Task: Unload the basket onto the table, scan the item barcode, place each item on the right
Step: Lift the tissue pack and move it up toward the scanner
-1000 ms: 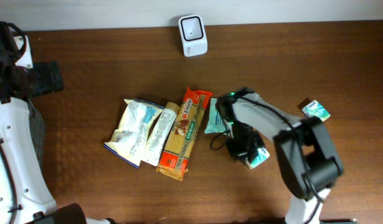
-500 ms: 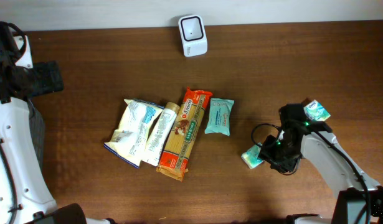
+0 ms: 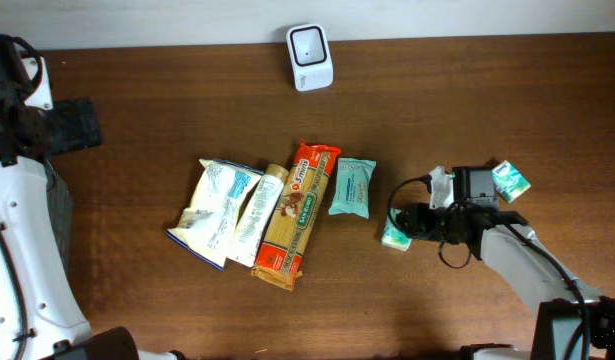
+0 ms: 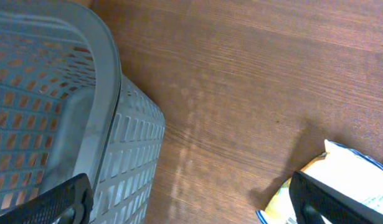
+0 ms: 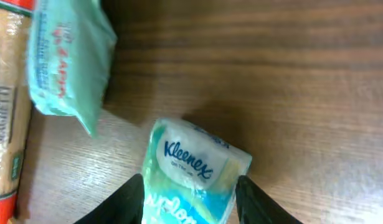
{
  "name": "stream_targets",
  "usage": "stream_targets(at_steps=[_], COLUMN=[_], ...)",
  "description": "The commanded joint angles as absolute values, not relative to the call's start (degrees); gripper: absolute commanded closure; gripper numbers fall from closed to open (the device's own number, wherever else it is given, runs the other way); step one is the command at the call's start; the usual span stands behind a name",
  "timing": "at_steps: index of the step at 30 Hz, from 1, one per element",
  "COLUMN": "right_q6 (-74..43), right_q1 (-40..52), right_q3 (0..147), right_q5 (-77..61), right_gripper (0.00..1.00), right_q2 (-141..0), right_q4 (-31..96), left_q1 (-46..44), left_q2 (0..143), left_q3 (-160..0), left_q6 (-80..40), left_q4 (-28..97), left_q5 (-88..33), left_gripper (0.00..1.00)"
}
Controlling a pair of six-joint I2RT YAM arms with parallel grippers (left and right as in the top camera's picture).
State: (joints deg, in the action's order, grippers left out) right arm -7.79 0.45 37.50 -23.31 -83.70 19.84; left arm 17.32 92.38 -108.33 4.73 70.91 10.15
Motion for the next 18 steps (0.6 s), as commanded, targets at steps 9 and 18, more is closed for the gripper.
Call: stream_targets(at_steps=[9, 18], right_q6=[-2.2, -16.9], right_q1=[0.0, 0.0], right_q3=[55.5, 45.5], right_q5=[-27.9, -24.1], right_gripper=[0.52, 0.57], right_q2=[-84.3, -88.5], right_q4=[44.5, 45.7], left_q1=[17.4, 17.4], left_q2=[91.7, 91.7], left_q3=[-108.7, -108.7], left_q6=[4.8, 4.8], left_q4=[71.3, 71.3], left_q5=[10.8, 10.8], left_gripper=[0.01, 0.01])
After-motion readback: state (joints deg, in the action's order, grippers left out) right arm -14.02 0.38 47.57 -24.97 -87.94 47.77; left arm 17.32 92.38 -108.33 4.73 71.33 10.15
